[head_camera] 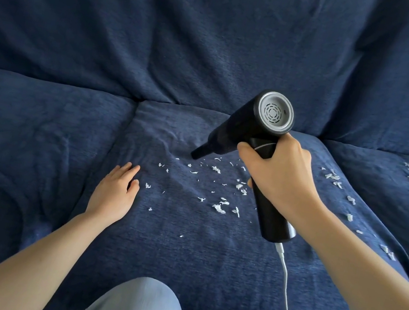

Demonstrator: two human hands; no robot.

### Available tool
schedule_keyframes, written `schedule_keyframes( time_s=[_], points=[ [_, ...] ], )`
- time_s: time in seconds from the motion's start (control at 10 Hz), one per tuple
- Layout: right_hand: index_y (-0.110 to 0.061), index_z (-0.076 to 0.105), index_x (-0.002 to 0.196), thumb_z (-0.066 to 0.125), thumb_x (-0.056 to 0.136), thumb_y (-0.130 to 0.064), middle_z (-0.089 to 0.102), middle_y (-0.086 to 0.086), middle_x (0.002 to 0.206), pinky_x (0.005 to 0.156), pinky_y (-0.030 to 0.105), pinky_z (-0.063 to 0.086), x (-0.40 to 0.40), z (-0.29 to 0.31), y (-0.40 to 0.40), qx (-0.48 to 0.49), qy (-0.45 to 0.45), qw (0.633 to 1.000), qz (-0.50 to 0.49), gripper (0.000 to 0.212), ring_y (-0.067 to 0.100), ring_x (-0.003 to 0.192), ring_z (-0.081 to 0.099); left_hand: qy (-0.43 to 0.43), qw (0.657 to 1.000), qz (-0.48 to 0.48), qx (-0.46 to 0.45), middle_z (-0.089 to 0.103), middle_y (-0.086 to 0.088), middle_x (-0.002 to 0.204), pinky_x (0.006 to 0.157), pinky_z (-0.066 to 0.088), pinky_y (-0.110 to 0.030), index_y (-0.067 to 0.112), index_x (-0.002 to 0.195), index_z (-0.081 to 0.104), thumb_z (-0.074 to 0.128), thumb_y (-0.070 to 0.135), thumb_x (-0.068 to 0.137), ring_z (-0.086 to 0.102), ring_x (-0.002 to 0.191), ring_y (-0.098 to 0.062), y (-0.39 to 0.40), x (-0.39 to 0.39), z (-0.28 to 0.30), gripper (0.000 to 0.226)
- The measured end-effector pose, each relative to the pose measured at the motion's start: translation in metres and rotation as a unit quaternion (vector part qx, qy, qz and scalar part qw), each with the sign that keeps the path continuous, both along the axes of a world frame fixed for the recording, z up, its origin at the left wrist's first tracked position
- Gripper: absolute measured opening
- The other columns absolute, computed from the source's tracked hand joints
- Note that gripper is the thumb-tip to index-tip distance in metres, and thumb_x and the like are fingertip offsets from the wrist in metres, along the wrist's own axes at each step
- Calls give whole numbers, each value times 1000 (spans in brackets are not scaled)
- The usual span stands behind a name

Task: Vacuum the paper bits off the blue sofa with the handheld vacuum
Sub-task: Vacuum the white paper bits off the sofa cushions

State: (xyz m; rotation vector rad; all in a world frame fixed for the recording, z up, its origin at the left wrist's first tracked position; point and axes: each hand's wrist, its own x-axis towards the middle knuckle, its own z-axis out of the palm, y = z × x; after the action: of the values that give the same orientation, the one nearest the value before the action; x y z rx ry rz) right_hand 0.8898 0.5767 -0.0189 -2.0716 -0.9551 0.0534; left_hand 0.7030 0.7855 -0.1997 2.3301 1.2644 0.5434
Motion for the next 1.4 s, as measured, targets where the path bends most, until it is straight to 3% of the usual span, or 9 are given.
schedule_keyframes(
  time_s=[0.1, 0.2, 0.3, 0.4, 0.5, 0.7, 0.9, 1.2, 1.4],
  points=[
    [-22, 55, 83, 64, 88, -42, 63, -5, 68, 66, 19, 41, -8, 3, -4, 0, -4, 1000, 10, 22, 19, 89, 62, 0, 1000, 0, -1, 24, 3, 158, 118, 19, -37, 22, 147, 37, 35, 28, 102, 16, 147, -17, 0, -1, -1, 45],
    [-24, 51, 78, 65, 88, -41, 63, -6, 66, 59, 4, 36, -15, 5, -3, 1, 1, 1000, 18, 24, 16, 79, 63, 1, 1000, 0, -1, 24, 3, 158, 118, 18, -37, 23, 147, 36, 35, 29, 102, 15, 147, -17, -1, -1, -1, 46],
    [-23, 53, 79, 66, 87, -41, 66, -2, 67, 67, 25, 52, -19, 4, -1, 7, 16, 999, 27, 23, 20, 73, 70, 0, 1000, -2, -2, 24, 4, 158, 118, 18, -36, 23, 147, 36, 35, 29, 102, 15, 147, -17, -1, -2, -1, 46],
    [-23, 53, 78, 66, 87, -41, 67, -2, 67, 72, 27, 54, -23, 5, 0, 6, 14, 999, 31, 24, 20, 73, 70, 1, 1000, -3, 1, 24, 3, 158, 118, 19, -37, 22, 147, 36, 35, 29, 102, 16, 147, -17, -2, -3, -1, 46],
    [-22, 54, 78, 66, 88, -40, 65, -3, 59, 56, 10, 48, -28, 10, -6, 0, 14, 999, 37, 24, 9, 62, 68, 2, 1000, -3, 4, 25, 4, 158, 118, 19, -37, 22, 147, 36, 35, 29, 102, 16, 147, -17, -2, -3, -1, 46],
    [-25, 50, 73, 66, 87, -39, 61, -7, 60, 80, 31, 54, -42, 12, -16, -5, 4, 998, 68, 25, 26, 87, 69, -3, 1000, 1, 13, 27, 1, 157, 118, 20, -37, 21, 146, 38, 35, 27, 102, 18, 146, -19, -1, -3, -5, 45],
    [-28, 47, 72, 67, 88, -39, 60, -8, 62, 84, 33, 53, -49, 14, -19, 1, 14, 997, 77, 28, 30, 94, 67, -4, 1000, -4, 12, 27, 1, 157, 118, 20, -38, 21, 146, 38, 35, 28, 102, 18, 147, -19, -3, -4, -5, 45],
    [-29, 48, 74, 65, 85, -45, 64, -6, 65, 66, 27, 46, -53, 13, -38, 0, -7, 997, 78, 25, 24, 93, 64, -3, 1000, 0, 20, 27, 1, 157, 117, 21, -38, 21, 146, 40, 35, 25, 102, 18, 146, -19, -5, -4, -3, 44],
    [-25, 50, 73, 63, 80, -48, 63, -5, 58, 59, 11, 42, -63, 13, -49, -9, -15, 996, 89, 27, 14, 77, 65, 2, 1000, 8, 12, 26, 3, 157, 116, 22, -40, 22, 146, 39, 33, 27, 103, 17, 147, -17, -8, -4, 0, 44]
  ],
)
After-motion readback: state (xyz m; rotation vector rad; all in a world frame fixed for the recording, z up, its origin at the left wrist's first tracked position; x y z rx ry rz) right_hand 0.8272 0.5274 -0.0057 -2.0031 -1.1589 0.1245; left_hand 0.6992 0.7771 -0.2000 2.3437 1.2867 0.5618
